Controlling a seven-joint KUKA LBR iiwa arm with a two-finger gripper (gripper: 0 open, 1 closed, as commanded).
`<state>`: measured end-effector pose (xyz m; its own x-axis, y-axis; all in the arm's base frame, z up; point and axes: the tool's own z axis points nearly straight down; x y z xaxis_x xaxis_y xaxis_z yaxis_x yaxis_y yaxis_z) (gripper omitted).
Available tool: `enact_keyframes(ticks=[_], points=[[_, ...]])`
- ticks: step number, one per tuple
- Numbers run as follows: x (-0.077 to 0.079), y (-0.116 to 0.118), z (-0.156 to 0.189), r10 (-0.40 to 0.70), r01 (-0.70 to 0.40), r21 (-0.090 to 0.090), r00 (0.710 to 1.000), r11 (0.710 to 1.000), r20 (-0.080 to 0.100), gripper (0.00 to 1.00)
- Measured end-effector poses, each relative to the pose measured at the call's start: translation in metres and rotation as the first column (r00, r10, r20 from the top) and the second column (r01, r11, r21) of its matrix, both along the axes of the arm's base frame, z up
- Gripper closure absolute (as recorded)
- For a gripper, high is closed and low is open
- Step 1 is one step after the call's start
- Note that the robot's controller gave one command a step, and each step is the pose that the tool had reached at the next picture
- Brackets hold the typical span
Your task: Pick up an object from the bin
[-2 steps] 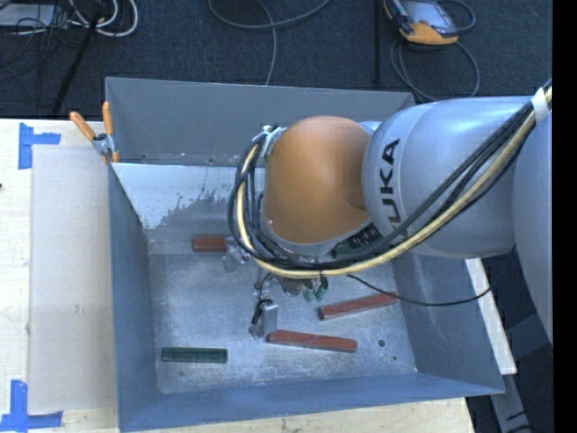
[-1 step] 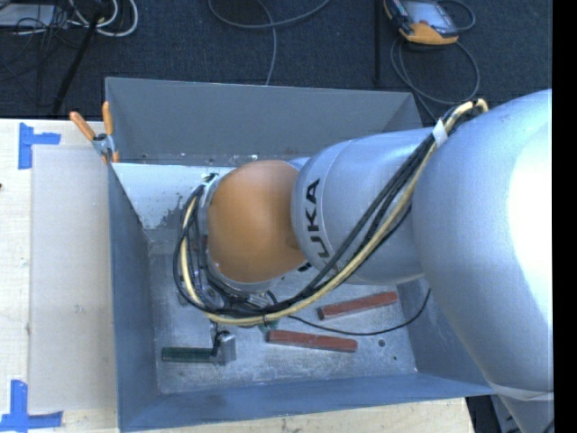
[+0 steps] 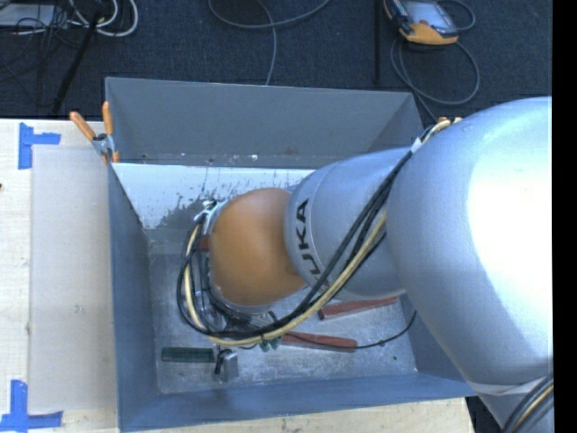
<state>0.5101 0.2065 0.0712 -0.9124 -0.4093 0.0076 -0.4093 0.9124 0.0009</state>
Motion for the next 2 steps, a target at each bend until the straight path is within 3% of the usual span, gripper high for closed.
enact_keyframes(ticks=[1,2], points=[[0.002,0.000,0.002,-0.003,0.003,0.002,1.000,1.000,0.004,1.00],[0.021,-0.019,0.168,0.253,-0.254,0.003,0.967,0.967,0.016,1.00]])
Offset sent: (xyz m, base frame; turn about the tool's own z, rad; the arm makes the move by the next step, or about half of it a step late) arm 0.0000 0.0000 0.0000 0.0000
